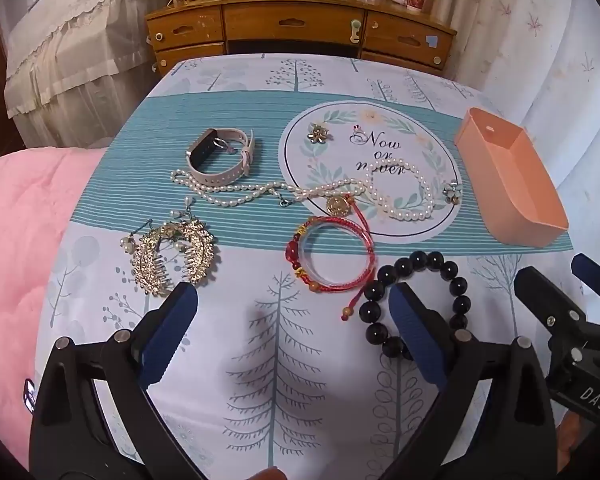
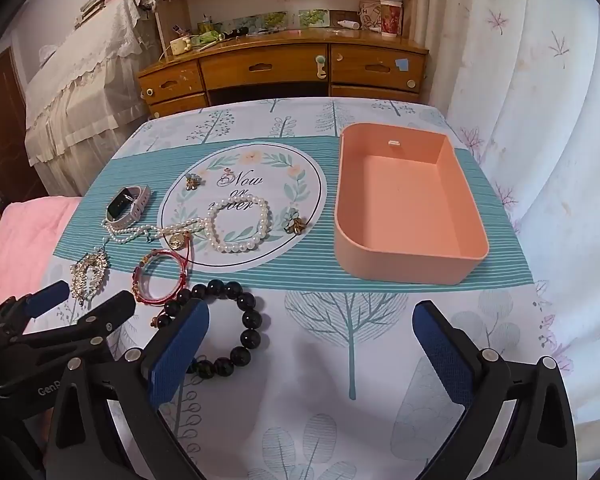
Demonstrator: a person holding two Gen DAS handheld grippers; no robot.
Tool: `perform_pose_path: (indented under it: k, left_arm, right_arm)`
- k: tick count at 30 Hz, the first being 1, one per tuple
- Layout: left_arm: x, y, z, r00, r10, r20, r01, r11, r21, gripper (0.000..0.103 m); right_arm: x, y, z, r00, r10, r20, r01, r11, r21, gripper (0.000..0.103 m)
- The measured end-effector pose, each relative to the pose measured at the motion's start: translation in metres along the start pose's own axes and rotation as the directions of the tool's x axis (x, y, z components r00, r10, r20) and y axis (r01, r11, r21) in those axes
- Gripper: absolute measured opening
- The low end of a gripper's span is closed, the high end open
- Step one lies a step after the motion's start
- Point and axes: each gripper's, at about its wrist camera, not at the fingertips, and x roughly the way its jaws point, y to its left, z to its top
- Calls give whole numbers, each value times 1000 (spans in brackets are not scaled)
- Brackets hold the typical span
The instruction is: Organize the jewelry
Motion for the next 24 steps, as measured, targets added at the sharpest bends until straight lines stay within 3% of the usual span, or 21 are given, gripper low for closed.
perform_pose_path:
  k: [8, 24]
  left_arm:
    - [-6, -2, -12, 1000, 7, 22, -7, 1000, 3, 96]
    - [-1, -11, -9, 1000, -11, -14, 12, 1000, 16, 96]
  right_arm:
    - [0, -3, -3, 1000, 9, 7, -9, 1000, 9, 103]
    - [3, -4, -8, 998, 52, -25, -51, 998, 30, 103]
